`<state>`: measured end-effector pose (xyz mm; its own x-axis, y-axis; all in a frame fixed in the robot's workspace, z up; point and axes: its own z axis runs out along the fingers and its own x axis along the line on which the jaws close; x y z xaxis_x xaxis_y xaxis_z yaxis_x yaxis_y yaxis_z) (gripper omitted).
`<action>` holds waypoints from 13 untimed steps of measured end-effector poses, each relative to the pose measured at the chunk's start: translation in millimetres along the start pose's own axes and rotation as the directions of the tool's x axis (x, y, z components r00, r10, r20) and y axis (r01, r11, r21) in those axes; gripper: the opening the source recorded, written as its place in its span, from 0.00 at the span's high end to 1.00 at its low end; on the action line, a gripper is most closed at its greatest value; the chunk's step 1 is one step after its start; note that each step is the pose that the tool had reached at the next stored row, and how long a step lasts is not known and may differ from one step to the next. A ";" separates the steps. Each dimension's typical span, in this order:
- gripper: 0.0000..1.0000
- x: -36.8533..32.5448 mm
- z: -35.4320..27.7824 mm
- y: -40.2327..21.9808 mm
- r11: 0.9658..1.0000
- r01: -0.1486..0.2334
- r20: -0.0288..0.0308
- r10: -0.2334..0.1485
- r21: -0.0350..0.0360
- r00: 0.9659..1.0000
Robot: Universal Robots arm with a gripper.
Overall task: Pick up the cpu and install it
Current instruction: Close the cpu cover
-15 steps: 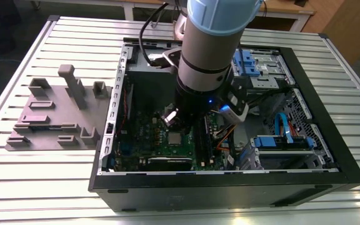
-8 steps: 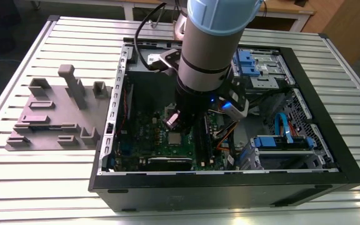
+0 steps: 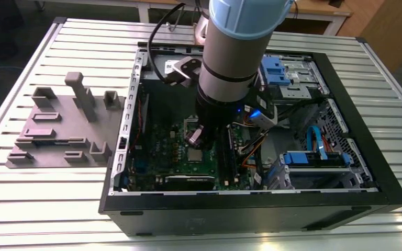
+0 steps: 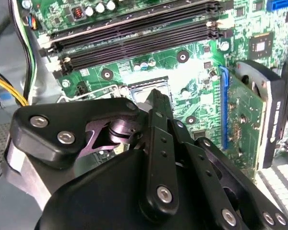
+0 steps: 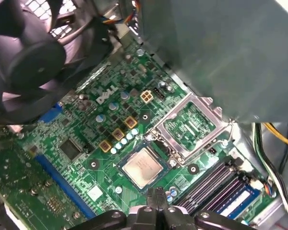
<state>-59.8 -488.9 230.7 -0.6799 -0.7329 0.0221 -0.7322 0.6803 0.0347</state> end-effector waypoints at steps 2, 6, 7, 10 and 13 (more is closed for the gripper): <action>0.90 -0.3 0.0 -0.2 1.000 0.008 0.024 -0.008 -0.022 1.000; 0.90 -0.4 0.0 -0.4 0.999 0.023 0.054 -0.020 -0.050 0.998; 0.90 -0.5 0.0 -0.4 0.998 0.034 0.054 -0.031 -0.049 0.998; 0.90 -0.4 0.1 -0.4 0.995 0.088 0.052 -0.086 -0.048 0.995; 0.90 -0.4 0.3 -0.4 0.989 0.141 0.050 -0.139 -0.047 0.989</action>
<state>-59.2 -488.8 230.4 -0.5726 -0.8192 -0.0326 -0.8182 0.5686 0.0848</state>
